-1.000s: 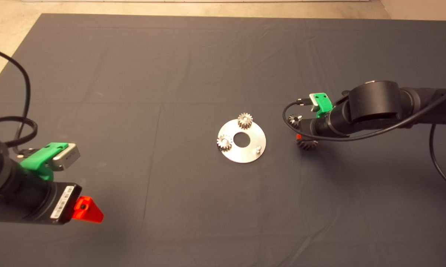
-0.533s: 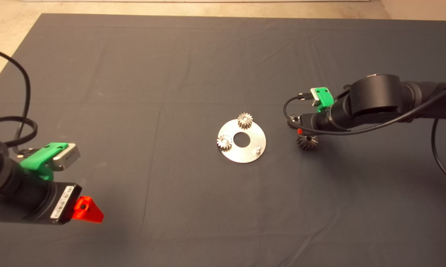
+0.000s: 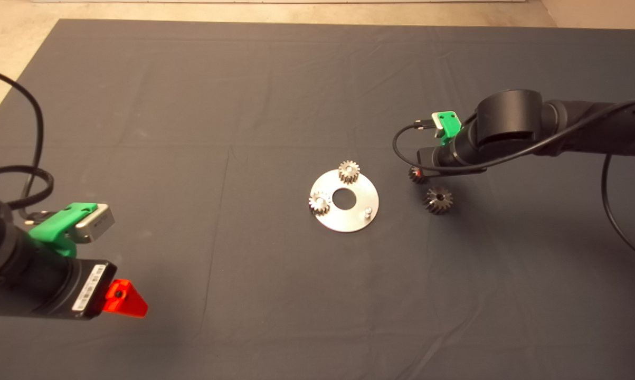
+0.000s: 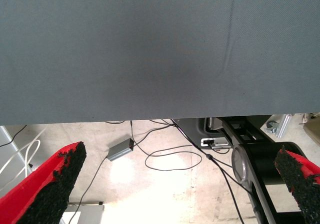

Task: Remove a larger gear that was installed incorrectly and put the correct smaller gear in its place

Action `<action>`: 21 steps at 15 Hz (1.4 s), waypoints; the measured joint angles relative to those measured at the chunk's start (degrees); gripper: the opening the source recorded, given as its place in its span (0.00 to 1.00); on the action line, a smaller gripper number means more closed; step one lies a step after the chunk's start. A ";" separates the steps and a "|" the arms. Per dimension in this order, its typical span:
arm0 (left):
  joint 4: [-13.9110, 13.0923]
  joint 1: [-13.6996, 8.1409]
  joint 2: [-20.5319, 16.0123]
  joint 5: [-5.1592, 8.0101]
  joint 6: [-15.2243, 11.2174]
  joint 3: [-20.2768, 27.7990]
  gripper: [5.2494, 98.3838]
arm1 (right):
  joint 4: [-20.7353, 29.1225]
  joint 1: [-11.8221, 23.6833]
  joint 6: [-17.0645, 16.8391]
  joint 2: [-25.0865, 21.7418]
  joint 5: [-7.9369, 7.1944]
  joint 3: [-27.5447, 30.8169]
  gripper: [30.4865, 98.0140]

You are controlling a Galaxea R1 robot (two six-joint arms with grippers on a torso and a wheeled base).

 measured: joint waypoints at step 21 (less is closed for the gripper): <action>0.00 0.00 0.00 0.00 0.00 0.00 1.00 | 0.00 1.26 -0.41 2.18 0.05 0.67 0.18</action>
